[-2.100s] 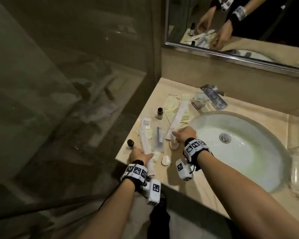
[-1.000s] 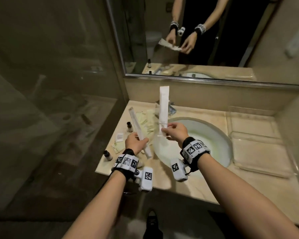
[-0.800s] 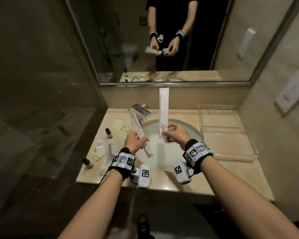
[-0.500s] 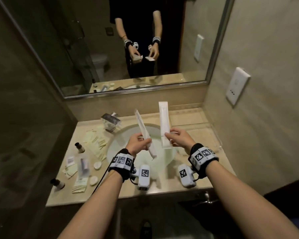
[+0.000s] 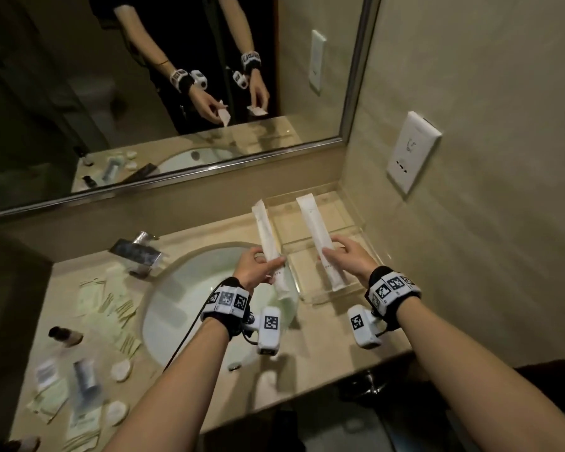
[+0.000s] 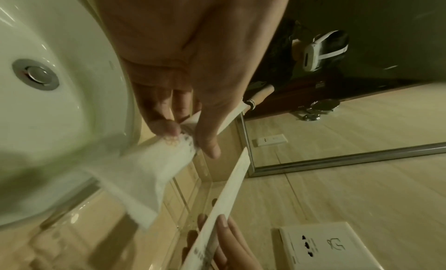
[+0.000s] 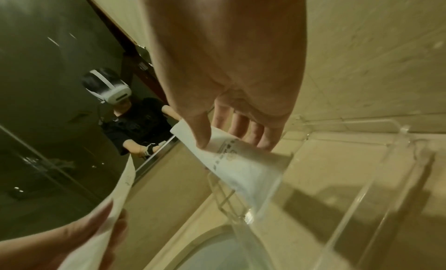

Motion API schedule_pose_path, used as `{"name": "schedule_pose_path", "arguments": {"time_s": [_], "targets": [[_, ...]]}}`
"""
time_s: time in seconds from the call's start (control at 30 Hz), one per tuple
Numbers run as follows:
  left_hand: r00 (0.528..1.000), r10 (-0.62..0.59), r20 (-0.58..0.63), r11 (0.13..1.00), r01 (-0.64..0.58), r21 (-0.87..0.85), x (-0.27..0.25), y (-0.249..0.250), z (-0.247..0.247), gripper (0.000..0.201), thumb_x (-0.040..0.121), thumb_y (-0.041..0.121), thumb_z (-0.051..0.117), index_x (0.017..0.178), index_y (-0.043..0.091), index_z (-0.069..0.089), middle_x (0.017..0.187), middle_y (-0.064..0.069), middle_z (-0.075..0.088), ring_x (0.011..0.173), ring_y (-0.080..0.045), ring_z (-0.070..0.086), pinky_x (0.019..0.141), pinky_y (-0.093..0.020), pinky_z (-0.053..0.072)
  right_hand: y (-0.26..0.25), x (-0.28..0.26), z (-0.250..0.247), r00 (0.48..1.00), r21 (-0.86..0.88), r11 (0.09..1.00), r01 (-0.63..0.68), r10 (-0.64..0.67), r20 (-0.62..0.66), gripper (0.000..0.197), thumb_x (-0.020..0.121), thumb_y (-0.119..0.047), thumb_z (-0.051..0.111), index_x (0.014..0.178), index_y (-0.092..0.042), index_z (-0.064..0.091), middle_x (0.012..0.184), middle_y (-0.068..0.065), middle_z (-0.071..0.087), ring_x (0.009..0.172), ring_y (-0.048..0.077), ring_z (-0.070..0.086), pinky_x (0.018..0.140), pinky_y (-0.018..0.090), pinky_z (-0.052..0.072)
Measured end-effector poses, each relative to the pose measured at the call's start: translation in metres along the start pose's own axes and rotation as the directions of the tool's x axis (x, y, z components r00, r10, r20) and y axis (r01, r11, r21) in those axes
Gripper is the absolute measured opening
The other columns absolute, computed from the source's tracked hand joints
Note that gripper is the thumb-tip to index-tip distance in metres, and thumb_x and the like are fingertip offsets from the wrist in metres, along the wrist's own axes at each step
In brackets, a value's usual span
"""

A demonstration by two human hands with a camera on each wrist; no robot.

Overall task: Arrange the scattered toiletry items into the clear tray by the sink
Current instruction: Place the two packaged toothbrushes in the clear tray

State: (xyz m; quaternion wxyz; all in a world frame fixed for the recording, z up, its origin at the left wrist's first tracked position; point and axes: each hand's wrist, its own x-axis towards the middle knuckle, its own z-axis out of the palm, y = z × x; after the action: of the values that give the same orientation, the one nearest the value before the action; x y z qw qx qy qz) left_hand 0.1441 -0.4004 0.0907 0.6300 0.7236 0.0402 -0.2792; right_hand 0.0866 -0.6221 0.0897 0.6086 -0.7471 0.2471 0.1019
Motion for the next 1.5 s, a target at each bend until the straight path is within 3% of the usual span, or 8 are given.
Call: {"name": "schedule_pose_path", "arguments": {"time_s": [0.1,0.27,0.37,0.63,1.0,1.2,1.33,1.5], "targets": [[1.000,-0.011,-0.013,1.000,0.011,0.002,0.018,-0.002,0.001,0.053,0.077,0.011,0.077,0.119,-0.003,0.048,0.103,-0.026,0.066,0.066,-0.020,0.061,0.041,-0.020,0.048,0.011,0.024,-0.010,0.995,-0.156,0.988,-0.014,-0.001,-0.099,0.024,0.091,-0.027,0.064,0.114,-0.019,0.064,0.104,0.004,0.070,0.090,0.023,0.067,0.079,0.035,0.054],[0.998,-0.018,-0.062,1.000,0.017,-0.026,0.040,-0.012,0.003,0.044,0.083,0.016,0.072,0.118,-0.001,0.051,0.098,-0.025,0.066,0.065,-0.019,0.063,0.042,-0.019,0.048,0.026,0.054,-0.021,0.989,-0.400,0.916,0.023,-0.080,-0.127,0.013,0.090,-0.013,0.061,0.100,-0.017,0.067,0.093,0.009,0.069,0.074,0.025,0.063,0.071,0.038,0.057],[0.991,-0.033,-0.133,0.999,0.028,-0.037,0.052,-0.020,0.004,0.040,0.085,0.018,0.069,0.115,-0.002,0.052,0.099,-0.025,0.066,0.069,-0.020,0.064,0.044,-0.020,0.049,0.036,0.075,-0.030,0.997,-0.660,0.751,0.003,-0.056,-0.058,0.021,0.090,-0.010,0.056,0.104,-0.019,0.068,0.104,0.010,0.071,0.087,0.026,0.063,0.070,0.027,0.051],[0.972,-0.078,-0.219,0.997,0.070,-0.044,0.069,-0.028,0.018,0.030,0.086,0.018,0.068,0.107,0.004,0.052,0.094,-0.019,0.063,0.070,-0.019,0.062,0.044,-0.019,0.050,0.063,0.106,-0.026,0.971,-0.909,0.391,0.141,0.123,0.204,0.035,0.089,-0.004,0.048,0.115,-0.019,0.066,0.122,0.007,0.063,0.107,0.026,0.062,0.095,0.035,0.051],[0.968,-0.137,-0.212,0.979,0.100,-0.176,0.081,-0.030,0.051,0.033,0.096,0.020,0.054,0.115,-0.008,0.052,0.085,-0.015,0.062,0.061,-0.023,0.064,0.056,-0.028,0.059,0.084,0.111,-0.035,0.952,-0.793,0.555,0.250,0.008,0.306,0.022,0.086,-0.017,0.067,0.108,-0.020,0.071,0.113,0.004,0.065,0.104,0.021,0.063,0.092,0.032,0.051],[0.979,-0.111,-0.169,0.962,0.063,-0.265,0.086,-0.025,0.072,0.037,0.087,0.013,0.067,0.115,-0.008,0.055,0.083,-0.013,0.068,0.066,-0.014,0.068,0.062,-0.025,0.060,0.043,0.105,-0.030,0.980,-0.187,0.976,0.108,-0.072,0.186,0.026,0.092,-0.033,0.063,0.103,-0.012,0.071,0.097,0.003,0.075,0.092,0.020,0.071,0.087,0.034,0.057],[0.990,-0.086,-0.115,0.943,0.044,-0.329,0.089,-0.020,0.085,0.038,0.081,0.008,0.073,0.113,-0.006,0.058,0.096,-0.024,0.070,0.072,-0.024,0.070,0.070,-0.029,0.061,0.021,0.097,-0.031,0.928,-0.269,0.951,0.155,-0.047,0.370,0.032,0.081,-0.035,0.076,0.106,-0.019,0.068,0.088,-0.003,0.075,0.076,0.008,0.068,0.069,0.020,0.050],[0.979,-0.116,-0.168,0.967,0.073,-0.244,0.094,-0.021,0.076,0.036,0.076,0.013,0.078,0.106,-0.001,0.062,0.086,-0.011,0.069,0.075,-0.024,0.066,0.066,-0.026,0.059,0.026,0.105,-0.045,0.961,-0.557,0.808,0.192,-0.041,0.272,0.027,0.085,-0.020,0.070,0.111,-0.013,0.069,0.103,0.010,0.072,0.091,0.022,0.067,0.072,0.022,0.044]]}}
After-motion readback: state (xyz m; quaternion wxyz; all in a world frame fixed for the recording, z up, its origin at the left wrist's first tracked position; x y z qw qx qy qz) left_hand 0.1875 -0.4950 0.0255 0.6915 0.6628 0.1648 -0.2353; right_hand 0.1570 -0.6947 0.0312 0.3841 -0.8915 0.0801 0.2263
